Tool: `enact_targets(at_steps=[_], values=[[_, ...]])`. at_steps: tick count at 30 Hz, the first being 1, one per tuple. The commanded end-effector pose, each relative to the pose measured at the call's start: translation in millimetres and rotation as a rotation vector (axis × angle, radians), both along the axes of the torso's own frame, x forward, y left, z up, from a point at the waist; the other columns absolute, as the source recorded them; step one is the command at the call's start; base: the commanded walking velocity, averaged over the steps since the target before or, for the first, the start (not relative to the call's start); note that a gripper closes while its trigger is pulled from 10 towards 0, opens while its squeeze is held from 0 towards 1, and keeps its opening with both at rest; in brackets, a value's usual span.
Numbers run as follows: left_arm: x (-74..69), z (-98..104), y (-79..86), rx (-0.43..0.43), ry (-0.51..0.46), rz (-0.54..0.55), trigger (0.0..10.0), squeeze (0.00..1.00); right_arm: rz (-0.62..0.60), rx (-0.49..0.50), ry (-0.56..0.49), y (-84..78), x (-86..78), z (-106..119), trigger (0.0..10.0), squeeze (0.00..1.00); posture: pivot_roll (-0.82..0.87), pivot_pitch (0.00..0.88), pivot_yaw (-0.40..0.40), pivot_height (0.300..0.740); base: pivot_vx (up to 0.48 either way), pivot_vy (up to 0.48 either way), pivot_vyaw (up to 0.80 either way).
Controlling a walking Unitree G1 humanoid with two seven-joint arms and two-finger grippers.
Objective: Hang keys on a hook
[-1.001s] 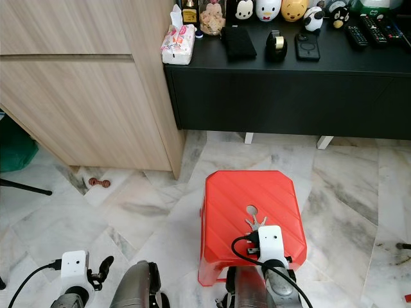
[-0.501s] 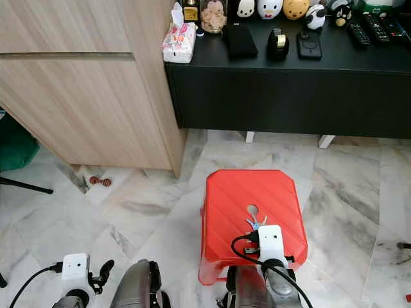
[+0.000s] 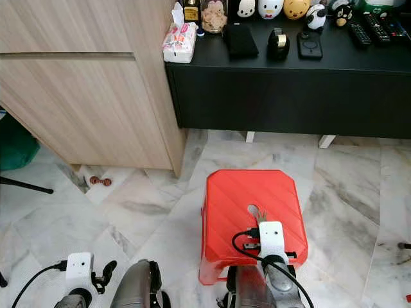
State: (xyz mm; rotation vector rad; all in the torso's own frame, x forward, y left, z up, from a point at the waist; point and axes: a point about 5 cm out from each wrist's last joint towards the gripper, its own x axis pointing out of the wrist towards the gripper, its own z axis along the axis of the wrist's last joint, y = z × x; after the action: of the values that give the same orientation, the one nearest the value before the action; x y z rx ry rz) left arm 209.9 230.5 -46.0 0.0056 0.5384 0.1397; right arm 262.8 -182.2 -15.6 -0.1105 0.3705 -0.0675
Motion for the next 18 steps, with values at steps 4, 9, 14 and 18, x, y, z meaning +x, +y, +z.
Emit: enact_targets(at_steps=[4,9,14,18], values=[[-10.0,-8.0,3.0,0.018,0.069,0.001,10.0,0.0,-0.039,-0.029,-0.168,-5.2,14.1,24.4,0.0,0.0,0.05,0.174,0.029,0.626,0.0,0.0,0.0],[-6.4,-7.3,1.4,0.018,0.072,-0.002,10.0,0.0,-0.04,-0.105,-0.292,-6.8,24.8,45.4,0.0,0.0,0.05,0.158,0.031,0.626,0.0,0.0,0.0],[-0.7,-6.1,-2.9,0.017,0.075,-0.011,10.0,0.0,-0.098,-0.234,-0.486,-12.2,33.0,79.3,0.0,0.0,0.03,0.121,0.033,0.626,0.0,0.0,0.0],[2.2,-5.4,-4.5,0.016,0.076,-0.014,10.0,0.0,-0.126,-0.306,-0.586,-14.3,31.8,96.6,0.0,0.0,0.02,0.096,0.035,0.626,0.0,0.0,0.0]])
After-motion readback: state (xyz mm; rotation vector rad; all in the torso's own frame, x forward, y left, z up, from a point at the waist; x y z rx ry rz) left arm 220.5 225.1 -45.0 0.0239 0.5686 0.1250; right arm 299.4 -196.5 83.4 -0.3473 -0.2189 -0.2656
